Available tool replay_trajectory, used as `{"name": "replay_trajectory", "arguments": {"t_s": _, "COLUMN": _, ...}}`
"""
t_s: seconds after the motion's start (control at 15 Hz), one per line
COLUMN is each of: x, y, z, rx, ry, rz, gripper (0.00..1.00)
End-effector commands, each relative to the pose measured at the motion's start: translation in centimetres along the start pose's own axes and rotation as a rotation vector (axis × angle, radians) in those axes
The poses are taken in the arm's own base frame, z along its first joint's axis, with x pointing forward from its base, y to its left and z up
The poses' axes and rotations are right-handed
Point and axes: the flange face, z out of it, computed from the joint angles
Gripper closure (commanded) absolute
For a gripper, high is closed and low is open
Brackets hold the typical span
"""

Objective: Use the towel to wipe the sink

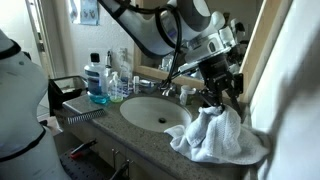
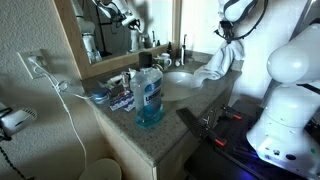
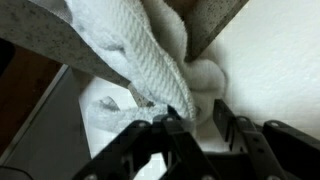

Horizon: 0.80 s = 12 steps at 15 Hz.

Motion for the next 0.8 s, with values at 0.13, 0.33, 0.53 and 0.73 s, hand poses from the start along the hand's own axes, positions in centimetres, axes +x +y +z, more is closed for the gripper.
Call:
{"name": "replay_trajectory", "arguments": {"t_s": 0.13, "x": -2.1, "y": -0.9, "z": -0.3, "rx": -0.030, "ry": -0.055, "rz": -0.026, "gripper": 0.10}}
{"name": "replay_trajectory", "arguments": {"t_s": 0.33, "x": -3.0, "y": -0.9, "z": -2.8, "rx": -0.047, "ry": -0.138, "rz": -0.045, "gripper": 0.00}}
{"name": "replay_trajectory", "arguments": {"t_s": 0.53, "x": -4.1, "y": -0.6, "z": -7.0, "rx": -0.066, "ry": -0.288, "rz": -0.107, "gripper": 0.00}}
{"name": "replay_trajectory", "arguments": {"t_s": 0.73, "x": -4.9, "y": 0.1, "z": -12.7, "rx": -0.076, "ry": -0.420, "rz": -0.216, "gripper": 0.00}}
